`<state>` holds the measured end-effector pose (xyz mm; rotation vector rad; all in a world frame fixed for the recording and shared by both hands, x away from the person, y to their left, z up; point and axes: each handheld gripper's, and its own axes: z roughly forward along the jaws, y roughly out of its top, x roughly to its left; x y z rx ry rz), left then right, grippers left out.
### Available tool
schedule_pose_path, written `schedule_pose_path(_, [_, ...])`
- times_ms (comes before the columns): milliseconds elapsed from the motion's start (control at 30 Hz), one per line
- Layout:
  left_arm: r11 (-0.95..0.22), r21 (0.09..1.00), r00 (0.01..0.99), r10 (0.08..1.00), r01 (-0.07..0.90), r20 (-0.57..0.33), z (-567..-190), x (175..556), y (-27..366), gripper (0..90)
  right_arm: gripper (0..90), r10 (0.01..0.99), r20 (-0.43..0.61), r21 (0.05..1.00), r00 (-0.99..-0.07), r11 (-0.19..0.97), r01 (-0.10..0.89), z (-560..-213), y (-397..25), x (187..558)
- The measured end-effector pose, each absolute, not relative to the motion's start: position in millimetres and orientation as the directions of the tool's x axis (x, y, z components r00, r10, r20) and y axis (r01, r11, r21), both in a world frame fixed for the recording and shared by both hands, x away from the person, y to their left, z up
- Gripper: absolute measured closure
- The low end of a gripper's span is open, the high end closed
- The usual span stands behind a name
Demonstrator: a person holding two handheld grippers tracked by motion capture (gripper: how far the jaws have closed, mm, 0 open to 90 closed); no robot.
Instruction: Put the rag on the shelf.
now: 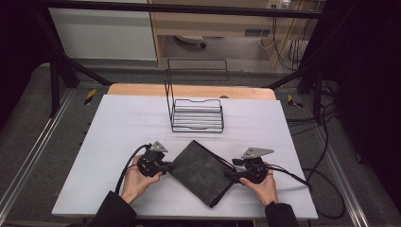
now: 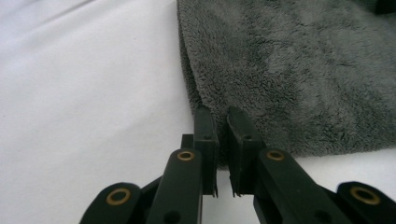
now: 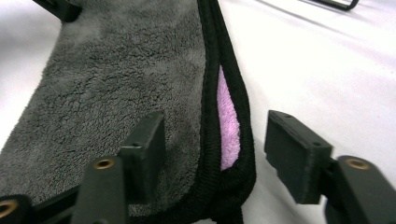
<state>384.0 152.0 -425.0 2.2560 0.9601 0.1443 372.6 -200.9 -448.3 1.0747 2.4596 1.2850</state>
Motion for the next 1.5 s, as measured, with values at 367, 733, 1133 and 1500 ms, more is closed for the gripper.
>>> schedule_pose_path(367, [-0.538, 0.604, 0.728, 0.677, 0.588, -0.105, -422, 397, 160, 83.0, 26.8, 0.659, 0.17, 0.791, -0.733, 0.352, 0.5, -448, -200, 372])
schedule_pose_path(733, [-0.539, 0.593, 0.697, 0.714, 0.599, -0.056, -419, 423, 165, 82.9, 23.5, 0.645, 0.165, 0.795, -0.746, 0.361, 0.487, -447, -189, 371])
schedule_pose_path(1133, [-0.481, 0.637, 0.634, 0.773, 0.603, -0.017, -420, 430, 170, 71.4, 29.1, 0.648, 0.159, 0.804, -0.745, 0.353, 0.478, -446, -187, 369])
schedule_pose_path(1500, [-0.394, 0.704, 0.618, 0.782, 0.592, -0.082, -410, 385, 191, 37.0, 65.8, 0.619, 0.135, 0.792, -0.773, 0.402, 0.46, -440, -164, 368])
